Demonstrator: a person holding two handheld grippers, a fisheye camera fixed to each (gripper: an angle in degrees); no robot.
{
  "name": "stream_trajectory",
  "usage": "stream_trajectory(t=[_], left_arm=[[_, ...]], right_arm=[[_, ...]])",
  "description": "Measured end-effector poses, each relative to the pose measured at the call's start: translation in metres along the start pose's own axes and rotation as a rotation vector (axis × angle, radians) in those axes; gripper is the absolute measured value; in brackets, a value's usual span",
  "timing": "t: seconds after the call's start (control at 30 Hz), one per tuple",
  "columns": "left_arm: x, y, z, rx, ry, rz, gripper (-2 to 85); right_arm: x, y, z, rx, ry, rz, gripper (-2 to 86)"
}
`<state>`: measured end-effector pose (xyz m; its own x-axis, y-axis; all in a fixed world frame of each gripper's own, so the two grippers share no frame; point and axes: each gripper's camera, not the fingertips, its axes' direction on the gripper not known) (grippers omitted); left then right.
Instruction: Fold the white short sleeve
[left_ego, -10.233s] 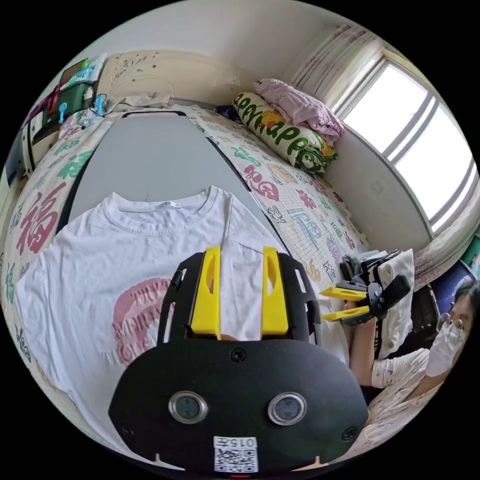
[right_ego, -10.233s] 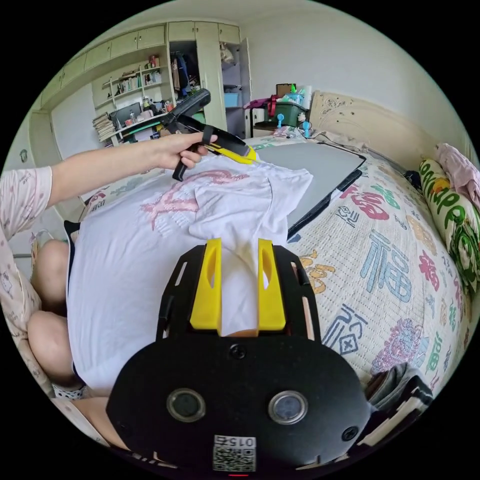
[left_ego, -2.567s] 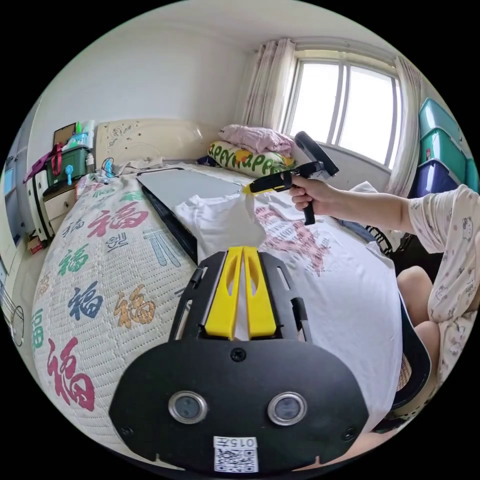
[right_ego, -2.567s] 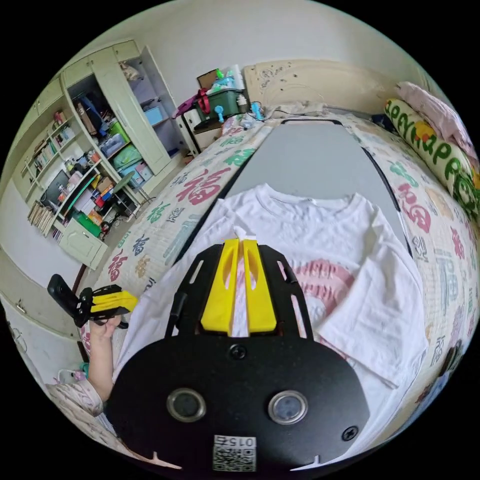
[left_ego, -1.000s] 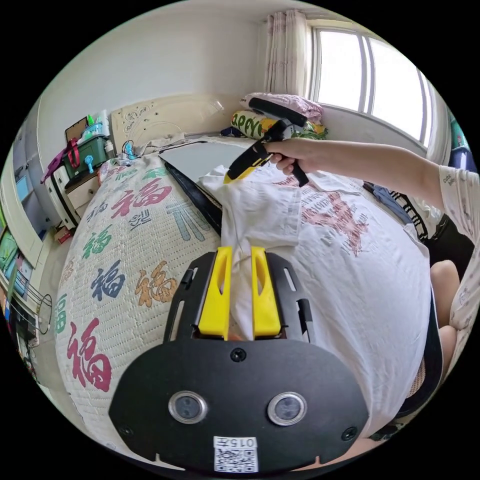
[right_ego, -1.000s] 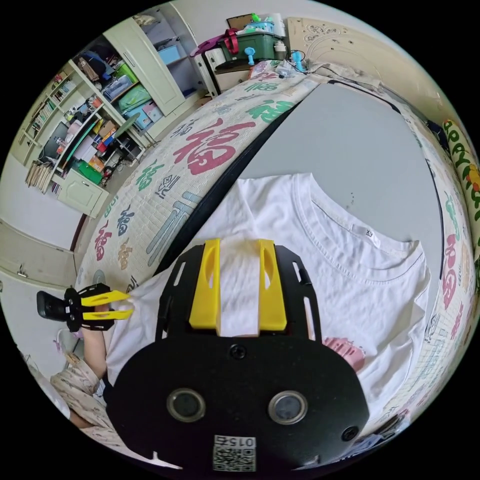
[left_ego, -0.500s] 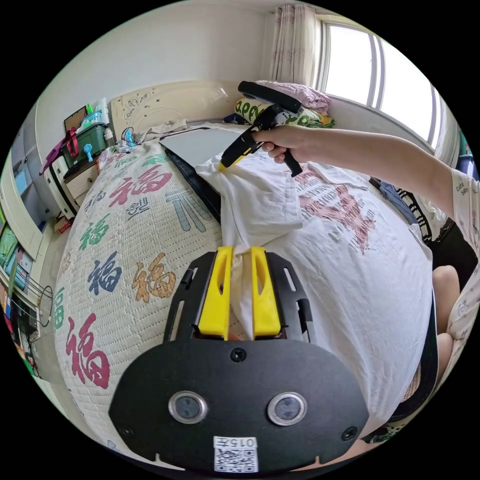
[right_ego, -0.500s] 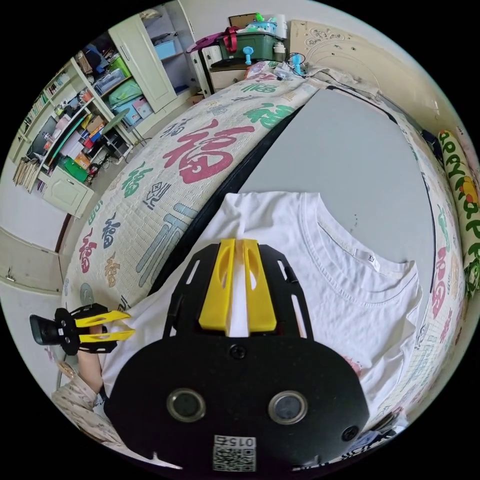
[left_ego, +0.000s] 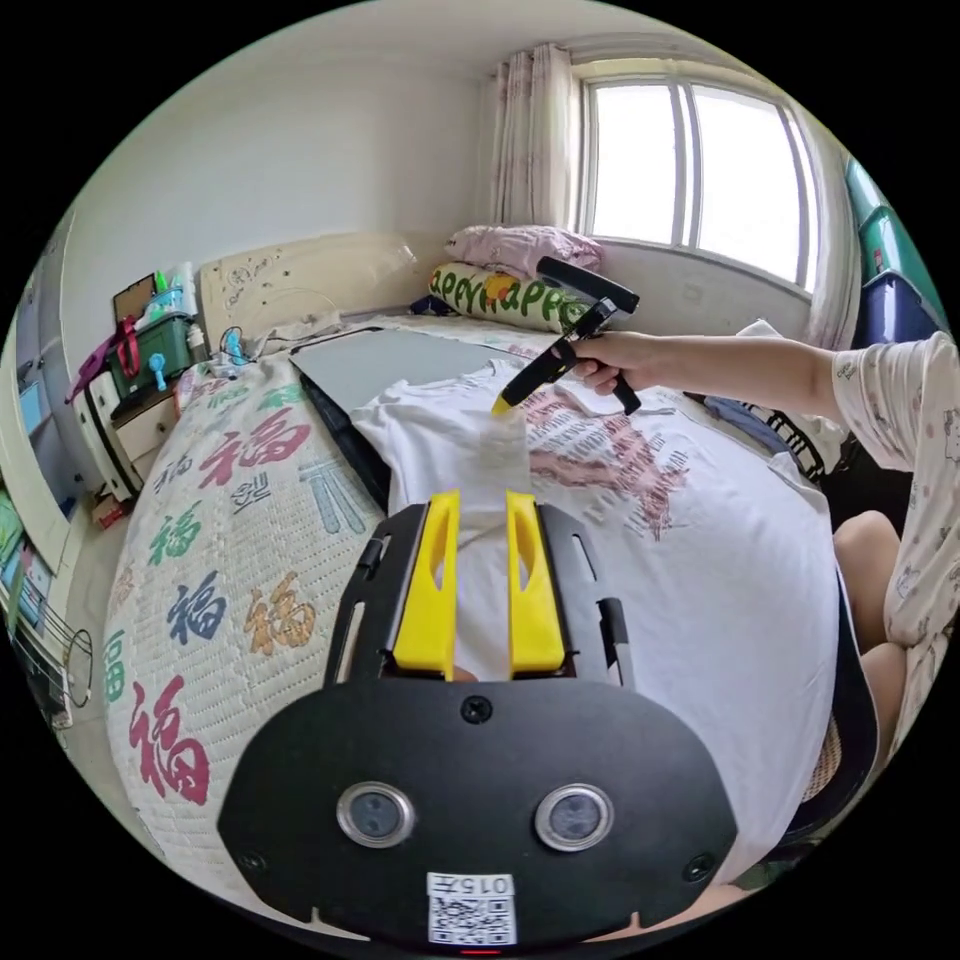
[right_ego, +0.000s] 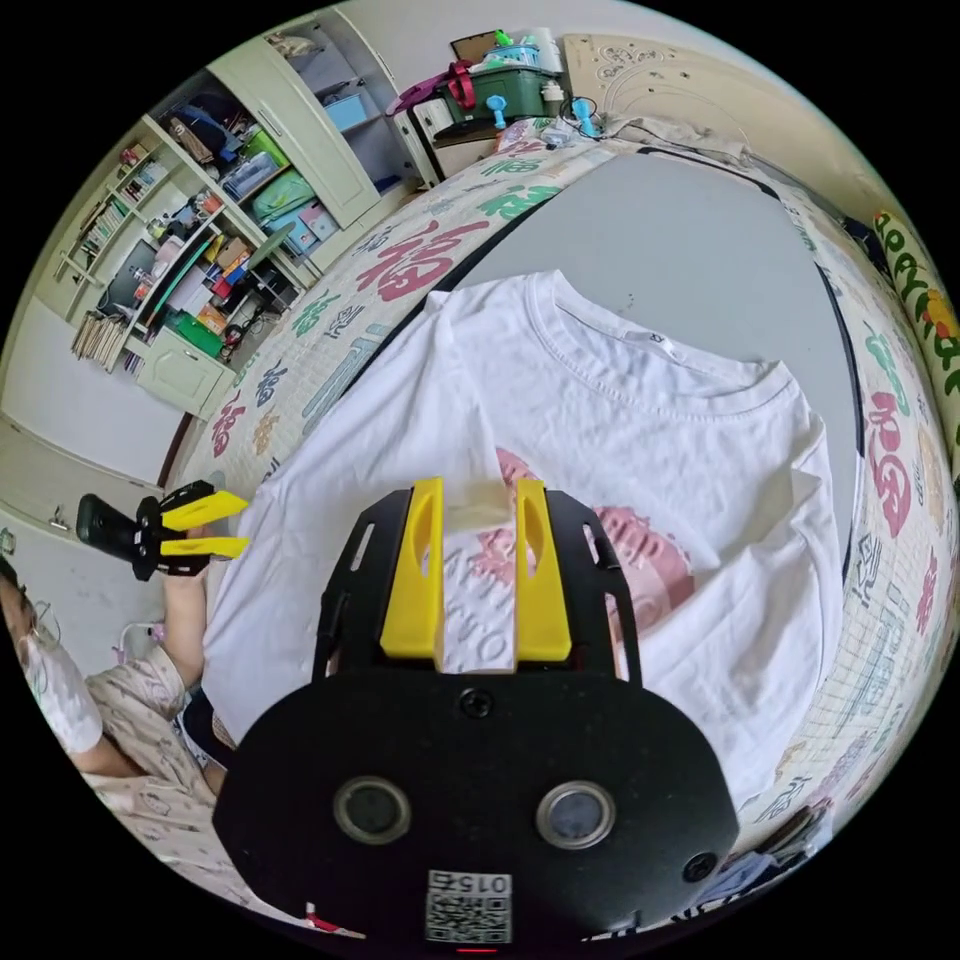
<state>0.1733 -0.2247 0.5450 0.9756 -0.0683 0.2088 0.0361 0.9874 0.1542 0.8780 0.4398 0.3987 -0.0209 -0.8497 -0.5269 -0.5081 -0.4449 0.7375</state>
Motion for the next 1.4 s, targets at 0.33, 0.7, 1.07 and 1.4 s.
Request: stream_trajectory(t=[0.33, 0.7, 1.07, 1.4], left_arm=[[0.007, -0.012, 0.046, -0.159, -0.021, 0.066, 7.4], [-0.160, -0.154, 0.115, -0.145, -0.142, -0.151, 11.1], [-0.236, -0.199, 0.244, -0.323, -0.190, -0.294, 10.2], [-0.227, -0.204, 0.186, -0.150, -0.182, -0.224, 0.5]], right_arm=[[-0.032, 0.060, 0.016, 0.016, 0.061, -0.148, 3.6], [0.083, 0.087, -0.025, 0.286, 0.331, 0.136, 13.9], [0.073, 0.078, 0.024, 0.186, 0.242, 0.192, 7.8], [0.006, 0.146, -0.005, 0.316, 0.249, 0.174, 0.1]])
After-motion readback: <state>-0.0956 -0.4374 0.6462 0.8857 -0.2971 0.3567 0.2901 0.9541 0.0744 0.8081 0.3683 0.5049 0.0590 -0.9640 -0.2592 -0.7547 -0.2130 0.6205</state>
